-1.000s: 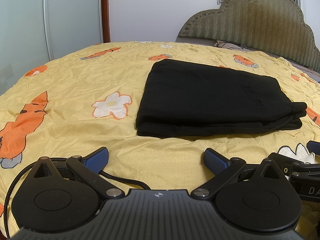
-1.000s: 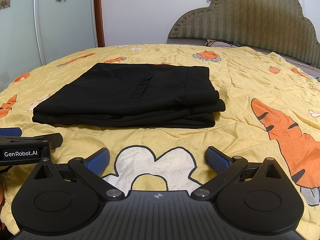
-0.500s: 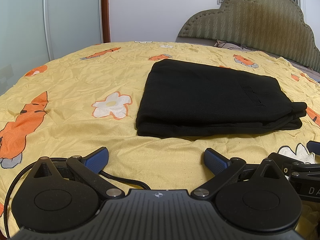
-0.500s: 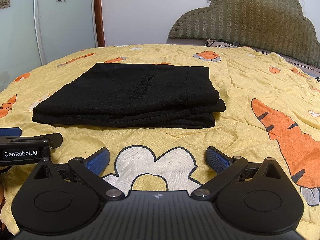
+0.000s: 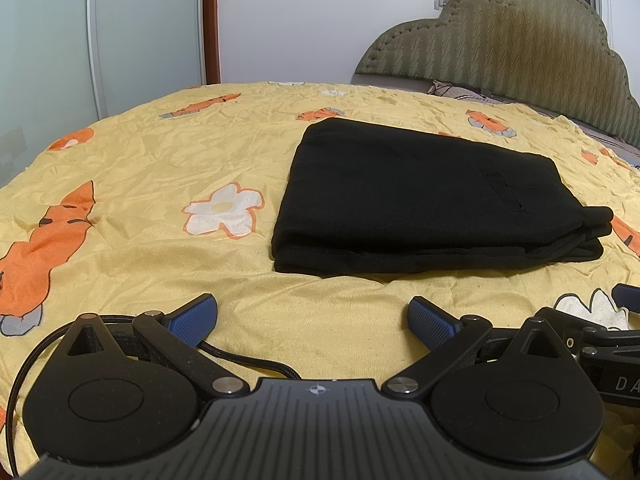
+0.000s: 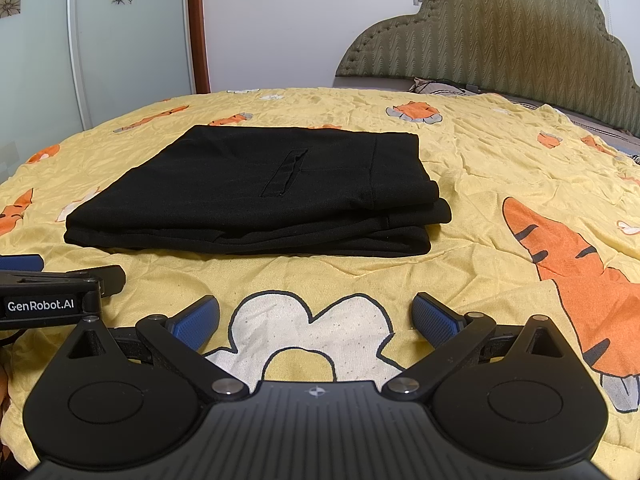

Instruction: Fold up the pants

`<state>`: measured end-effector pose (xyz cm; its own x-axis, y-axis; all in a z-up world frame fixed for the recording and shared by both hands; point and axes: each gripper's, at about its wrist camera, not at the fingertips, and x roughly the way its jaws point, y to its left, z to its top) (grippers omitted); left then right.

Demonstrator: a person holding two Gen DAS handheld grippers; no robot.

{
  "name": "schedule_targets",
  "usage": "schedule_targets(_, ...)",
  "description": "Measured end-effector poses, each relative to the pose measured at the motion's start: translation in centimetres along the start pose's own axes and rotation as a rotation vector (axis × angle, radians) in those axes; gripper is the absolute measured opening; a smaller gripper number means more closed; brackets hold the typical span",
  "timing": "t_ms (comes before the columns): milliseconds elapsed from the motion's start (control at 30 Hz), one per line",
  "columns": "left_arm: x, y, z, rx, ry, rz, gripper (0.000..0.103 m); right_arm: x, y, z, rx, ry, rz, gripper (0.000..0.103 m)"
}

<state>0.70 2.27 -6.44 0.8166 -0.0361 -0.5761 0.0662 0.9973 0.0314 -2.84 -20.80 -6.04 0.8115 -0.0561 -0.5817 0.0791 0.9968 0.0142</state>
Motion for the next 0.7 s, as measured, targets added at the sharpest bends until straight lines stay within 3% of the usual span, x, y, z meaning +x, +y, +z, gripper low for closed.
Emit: schedule_targets(700, -0.68, 0.10, 0.01, 0.011, 0.002, -0.028, 0.103, -0.20, -0.22, 0.04, 0.002, 0.003, 0.012, 0.103)
